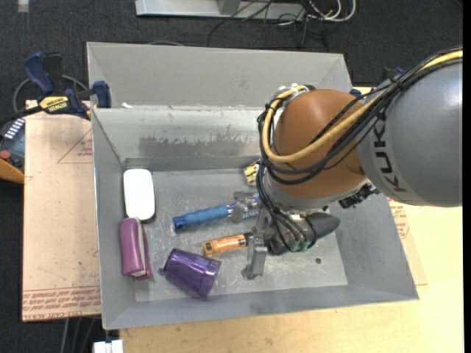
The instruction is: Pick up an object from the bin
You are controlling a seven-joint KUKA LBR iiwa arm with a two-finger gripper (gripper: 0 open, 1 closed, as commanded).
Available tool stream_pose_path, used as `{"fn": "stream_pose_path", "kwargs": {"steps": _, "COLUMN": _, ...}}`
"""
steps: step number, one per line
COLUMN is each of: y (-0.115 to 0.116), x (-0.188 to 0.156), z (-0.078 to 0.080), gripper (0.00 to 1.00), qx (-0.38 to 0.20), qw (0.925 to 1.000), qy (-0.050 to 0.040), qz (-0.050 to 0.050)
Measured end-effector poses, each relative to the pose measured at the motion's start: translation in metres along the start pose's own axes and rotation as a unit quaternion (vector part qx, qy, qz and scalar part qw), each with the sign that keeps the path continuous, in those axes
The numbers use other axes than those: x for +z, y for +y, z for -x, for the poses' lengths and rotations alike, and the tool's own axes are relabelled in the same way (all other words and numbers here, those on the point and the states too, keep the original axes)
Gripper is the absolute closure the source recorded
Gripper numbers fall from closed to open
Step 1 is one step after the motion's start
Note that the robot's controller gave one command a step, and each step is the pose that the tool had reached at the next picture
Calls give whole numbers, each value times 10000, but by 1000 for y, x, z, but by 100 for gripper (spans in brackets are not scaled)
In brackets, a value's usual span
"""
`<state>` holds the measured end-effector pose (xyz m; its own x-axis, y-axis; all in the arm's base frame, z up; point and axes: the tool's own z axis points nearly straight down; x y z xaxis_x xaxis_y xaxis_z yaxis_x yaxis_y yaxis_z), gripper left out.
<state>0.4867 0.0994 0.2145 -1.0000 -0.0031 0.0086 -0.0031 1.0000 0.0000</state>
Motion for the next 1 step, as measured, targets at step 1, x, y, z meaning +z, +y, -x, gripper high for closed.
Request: {"fn": "stream_pose_path", "kwargs": {"steps": 1, "y": -1, "x": -4, "z": 2, "gripper": 0, "qx": 19, "qw": 10000, "qy": -42, "qz": 5}}
